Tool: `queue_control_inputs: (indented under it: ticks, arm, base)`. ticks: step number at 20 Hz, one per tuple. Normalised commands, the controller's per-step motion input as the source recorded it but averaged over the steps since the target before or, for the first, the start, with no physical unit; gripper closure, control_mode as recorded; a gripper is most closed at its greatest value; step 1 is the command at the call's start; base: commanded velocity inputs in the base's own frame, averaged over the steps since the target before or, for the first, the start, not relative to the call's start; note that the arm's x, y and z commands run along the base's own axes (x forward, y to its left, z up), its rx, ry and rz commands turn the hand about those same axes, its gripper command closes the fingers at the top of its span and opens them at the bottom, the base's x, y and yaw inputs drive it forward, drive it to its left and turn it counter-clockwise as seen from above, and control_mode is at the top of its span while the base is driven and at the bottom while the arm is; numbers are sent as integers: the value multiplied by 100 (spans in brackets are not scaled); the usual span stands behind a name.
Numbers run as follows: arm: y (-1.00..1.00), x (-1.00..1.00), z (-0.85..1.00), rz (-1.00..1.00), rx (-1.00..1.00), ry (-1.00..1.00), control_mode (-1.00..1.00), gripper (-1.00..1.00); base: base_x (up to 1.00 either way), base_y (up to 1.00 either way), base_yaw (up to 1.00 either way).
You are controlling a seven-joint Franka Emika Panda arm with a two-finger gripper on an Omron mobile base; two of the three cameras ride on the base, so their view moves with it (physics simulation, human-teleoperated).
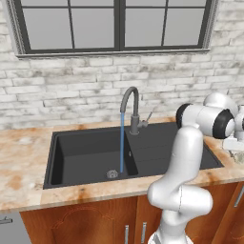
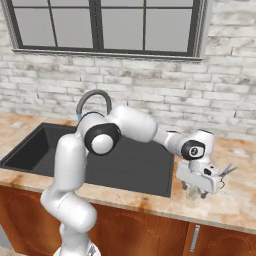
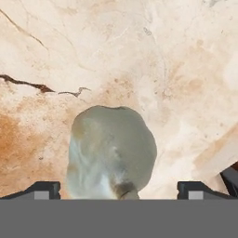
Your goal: Turn on the sink faucet. Then move the garlic from the counter to the sink. Turn off the sink. Move the vegetable from the sink to the pot next to the stove. Finally move the pot to the front right burner.
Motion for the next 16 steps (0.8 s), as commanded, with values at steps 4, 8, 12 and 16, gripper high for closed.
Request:
queue_control_inputs:
  ticks: [4,8,12,16]
  arm:
    - [0,-42,-4,0,3,-5,-100,-100]
    - [7,-16,-2,0,2,-11,-100,-100]
    - [19,-3,13,0,1,-19,-100,-100]
    - [14,-2,23,1,0,-16,-100,-100]
  base:
    - [0,0,0]
    - [0,0,0]
    - [0,0,0]
    - [0,0,0]
